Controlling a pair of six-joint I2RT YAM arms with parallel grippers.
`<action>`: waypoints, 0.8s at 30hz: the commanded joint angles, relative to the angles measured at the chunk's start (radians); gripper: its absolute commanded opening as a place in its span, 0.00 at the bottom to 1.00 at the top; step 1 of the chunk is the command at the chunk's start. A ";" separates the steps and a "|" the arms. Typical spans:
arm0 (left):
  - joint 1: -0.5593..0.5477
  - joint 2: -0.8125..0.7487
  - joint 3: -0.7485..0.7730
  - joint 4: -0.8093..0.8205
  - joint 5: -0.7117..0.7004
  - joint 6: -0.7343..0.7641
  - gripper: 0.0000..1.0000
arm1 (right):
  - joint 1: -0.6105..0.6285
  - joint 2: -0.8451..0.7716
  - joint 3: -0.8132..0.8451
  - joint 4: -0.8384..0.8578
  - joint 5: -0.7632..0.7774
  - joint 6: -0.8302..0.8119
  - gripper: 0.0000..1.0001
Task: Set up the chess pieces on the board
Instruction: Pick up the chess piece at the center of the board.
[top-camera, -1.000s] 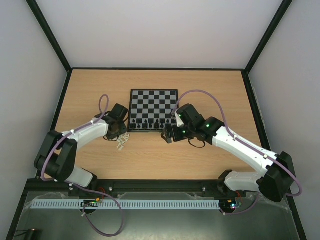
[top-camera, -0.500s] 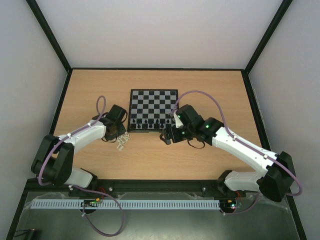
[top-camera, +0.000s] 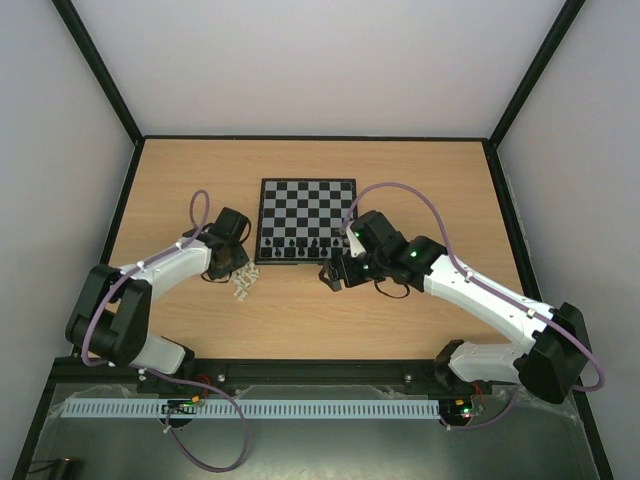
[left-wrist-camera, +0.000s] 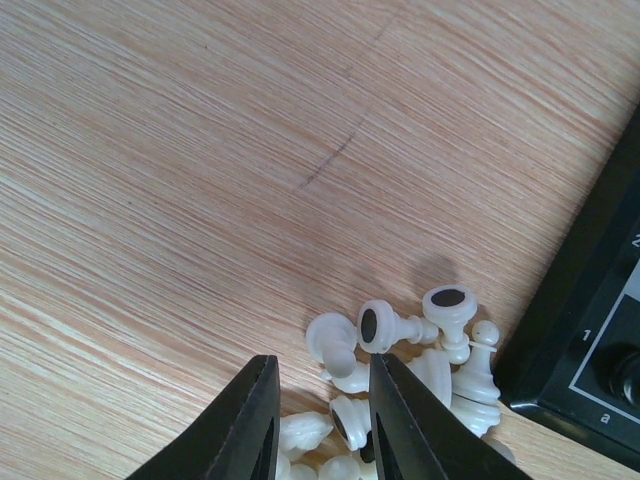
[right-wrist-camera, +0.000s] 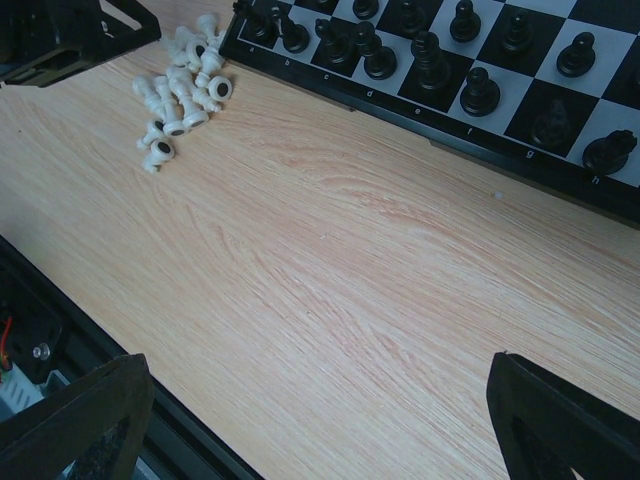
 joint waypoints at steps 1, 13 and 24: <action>0.005 0.027 -0.014 0.015 0.013 0.009 0.27 | 0.008 -0.006 -0.013 -0.009 0.000 -0.004 0.93; 0.016 0.074 -0.012 0.050 0.013 0.018 0.22 | 0.017 -0.011 -0.016 -0.009 0.008 -0.005 0.93; 0.022 0.060 -0.012 0.050 0.004 0.029 0.11 | 0.022 -0.014 -0.018 -0.010 0.011 -0.005 0.93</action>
